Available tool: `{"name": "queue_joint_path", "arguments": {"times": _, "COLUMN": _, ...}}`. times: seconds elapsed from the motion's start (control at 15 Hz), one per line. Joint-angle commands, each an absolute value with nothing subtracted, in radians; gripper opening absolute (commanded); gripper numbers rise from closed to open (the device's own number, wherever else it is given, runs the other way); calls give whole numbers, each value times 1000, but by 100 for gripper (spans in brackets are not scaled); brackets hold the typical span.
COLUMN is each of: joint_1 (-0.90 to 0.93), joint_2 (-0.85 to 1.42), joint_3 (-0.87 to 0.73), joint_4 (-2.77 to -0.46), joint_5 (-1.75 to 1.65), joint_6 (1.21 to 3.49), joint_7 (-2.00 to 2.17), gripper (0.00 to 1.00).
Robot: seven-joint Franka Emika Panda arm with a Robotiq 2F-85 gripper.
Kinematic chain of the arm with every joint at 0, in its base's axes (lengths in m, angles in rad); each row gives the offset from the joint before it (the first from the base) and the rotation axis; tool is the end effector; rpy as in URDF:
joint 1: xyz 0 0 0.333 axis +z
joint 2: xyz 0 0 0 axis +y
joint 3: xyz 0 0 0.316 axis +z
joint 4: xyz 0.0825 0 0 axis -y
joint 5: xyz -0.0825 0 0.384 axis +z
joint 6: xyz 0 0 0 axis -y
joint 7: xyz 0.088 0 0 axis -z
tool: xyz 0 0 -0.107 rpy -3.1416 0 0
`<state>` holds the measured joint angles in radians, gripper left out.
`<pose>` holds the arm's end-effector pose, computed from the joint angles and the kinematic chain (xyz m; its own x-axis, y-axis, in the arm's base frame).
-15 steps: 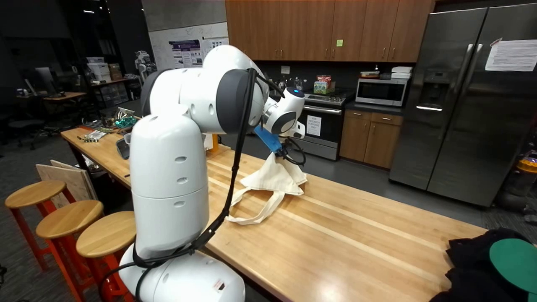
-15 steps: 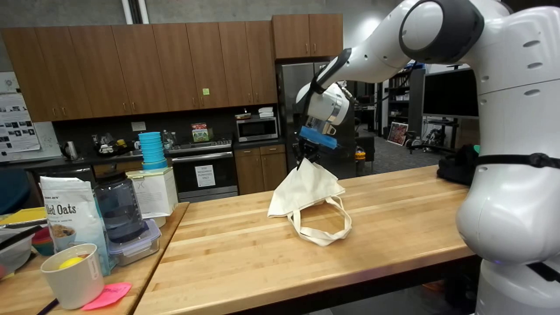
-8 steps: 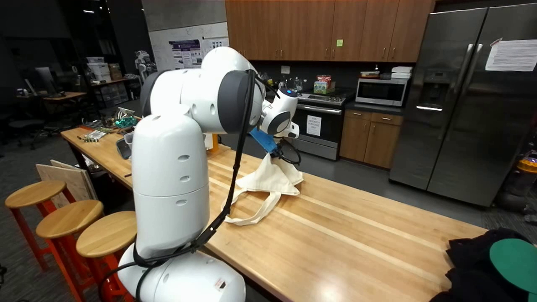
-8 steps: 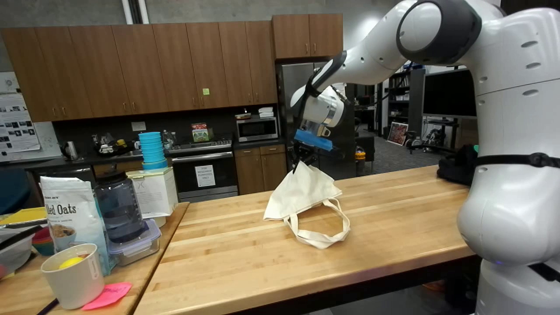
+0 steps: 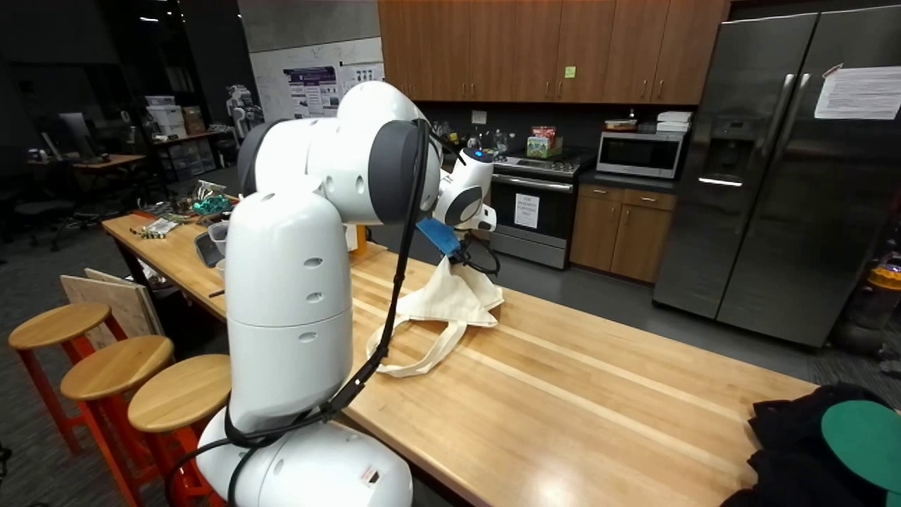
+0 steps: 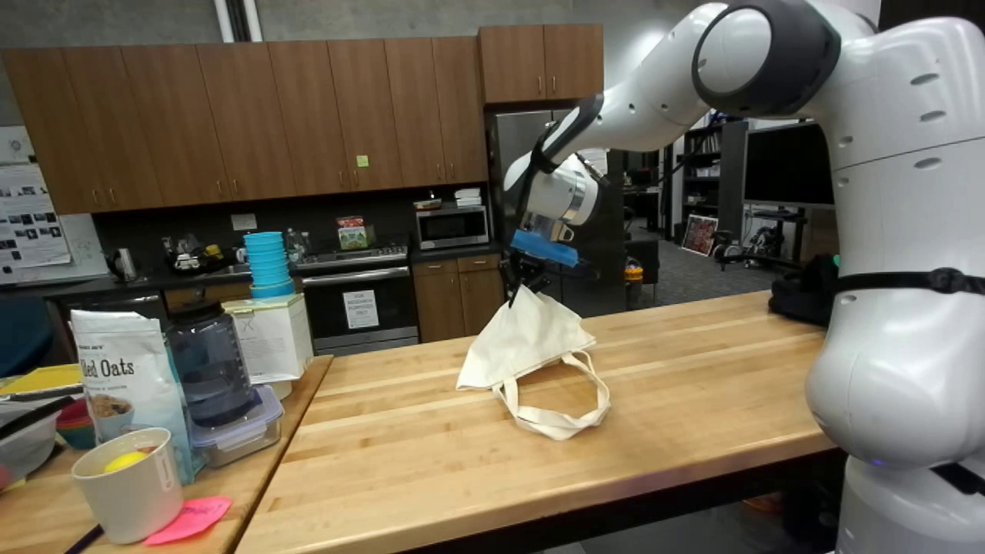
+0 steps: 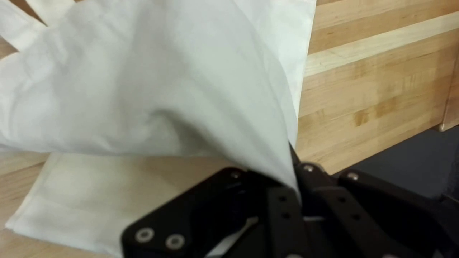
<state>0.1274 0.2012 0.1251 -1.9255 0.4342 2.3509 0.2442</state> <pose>0.6035 0.1582 0.4110 0.9579 -0.2799 0.0642 -0.2308 -0.8834 -0.4078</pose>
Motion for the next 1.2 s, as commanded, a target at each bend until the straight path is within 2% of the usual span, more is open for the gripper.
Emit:
{"name": "queue_joint_path", "arguments": {"times": 0.0, "joint_1": 128, "joint_2": 207, "joint_3": 123, "joint_4": -1900, "joint_5": 412, "joint_6": 2333, "joint_7": 272, "gripper": 1}}
{"name": "queue_joint_path", "arguments": {"times": 1.13, "joint_1": 67, "joint_2": 186, "joint_3": 105, "joint_4": -1896, "joint_5": 485, "joint_6": 2333, "joint_7": 239, "gripper": 1}}
